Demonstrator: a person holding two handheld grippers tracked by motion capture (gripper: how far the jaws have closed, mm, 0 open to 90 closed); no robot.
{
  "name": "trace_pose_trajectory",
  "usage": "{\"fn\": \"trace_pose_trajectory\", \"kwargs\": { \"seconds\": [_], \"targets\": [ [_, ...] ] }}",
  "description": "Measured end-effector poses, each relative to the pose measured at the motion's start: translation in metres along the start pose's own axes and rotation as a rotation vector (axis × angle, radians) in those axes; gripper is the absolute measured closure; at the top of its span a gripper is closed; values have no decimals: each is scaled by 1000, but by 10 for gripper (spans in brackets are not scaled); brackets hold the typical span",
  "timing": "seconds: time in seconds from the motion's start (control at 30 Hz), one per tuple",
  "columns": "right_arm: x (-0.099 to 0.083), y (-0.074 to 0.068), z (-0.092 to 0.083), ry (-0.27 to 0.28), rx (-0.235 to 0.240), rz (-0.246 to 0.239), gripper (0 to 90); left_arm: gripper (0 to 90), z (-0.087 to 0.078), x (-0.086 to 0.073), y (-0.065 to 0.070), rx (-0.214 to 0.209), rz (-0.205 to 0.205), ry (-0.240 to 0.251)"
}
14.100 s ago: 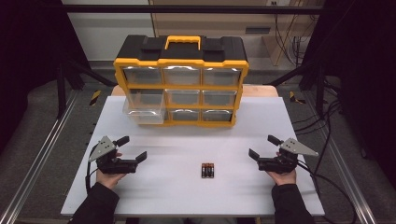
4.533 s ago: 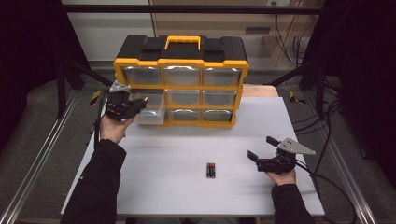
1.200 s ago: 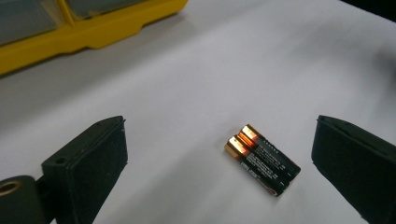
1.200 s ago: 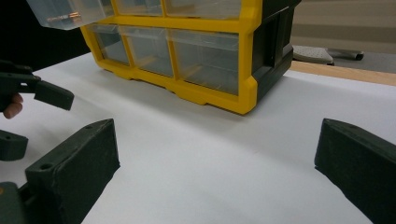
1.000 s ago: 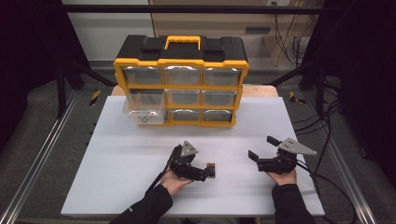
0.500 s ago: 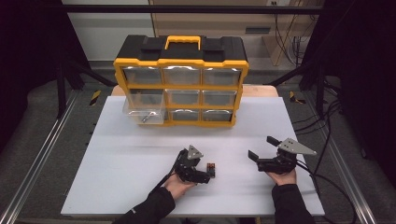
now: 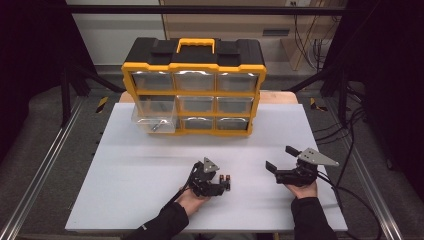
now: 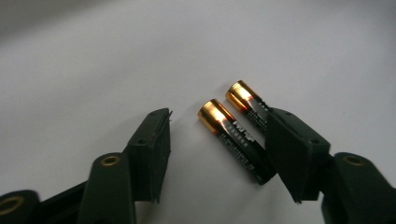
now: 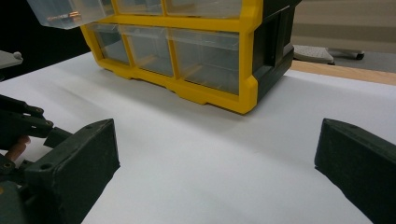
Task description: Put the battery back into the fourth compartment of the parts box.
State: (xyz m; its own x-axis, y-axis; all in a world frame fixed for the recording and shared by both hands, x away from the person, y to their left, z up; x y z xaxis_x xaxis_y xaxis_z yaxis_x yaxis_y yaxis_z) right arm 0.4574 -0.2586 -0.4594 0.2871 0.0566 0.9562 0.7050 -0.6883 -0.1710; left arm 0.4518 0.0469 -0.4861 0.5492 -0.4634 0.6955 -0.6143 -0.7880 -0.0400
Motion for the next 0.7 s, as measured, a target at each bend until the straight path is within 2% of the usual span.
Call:
{"fn": "trace_pose_trajectory", "kwargs": {
  "seconds": [0.33,0.7],
  "targets": [
    [0,0,0,0,1,0,2,564,-2,0,4,43,17,-7],
    [0,0,0,2,0,2,2,679,-3,1,4,49,18,-30]
  ]
}}
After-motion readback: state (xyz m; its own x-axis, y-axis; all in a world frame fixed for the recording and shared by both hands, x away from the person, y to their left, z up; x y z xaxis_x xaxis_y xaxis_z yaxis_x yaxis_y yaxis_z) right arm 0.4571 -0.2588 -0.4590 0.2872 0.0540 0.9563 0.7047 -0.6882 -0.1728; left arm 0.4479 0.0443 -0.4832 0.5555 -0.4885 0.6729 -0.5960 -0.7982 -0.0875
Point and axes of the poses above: each handheld gripper's, and its own axes: z roughly forward along the jaws, x roughly out of its top, y roughly to its right, the point moved 1 cm from there along z, roughly forward along the jaws, and after that the axes turned 9 degrees about x, right-handed, at the moved point
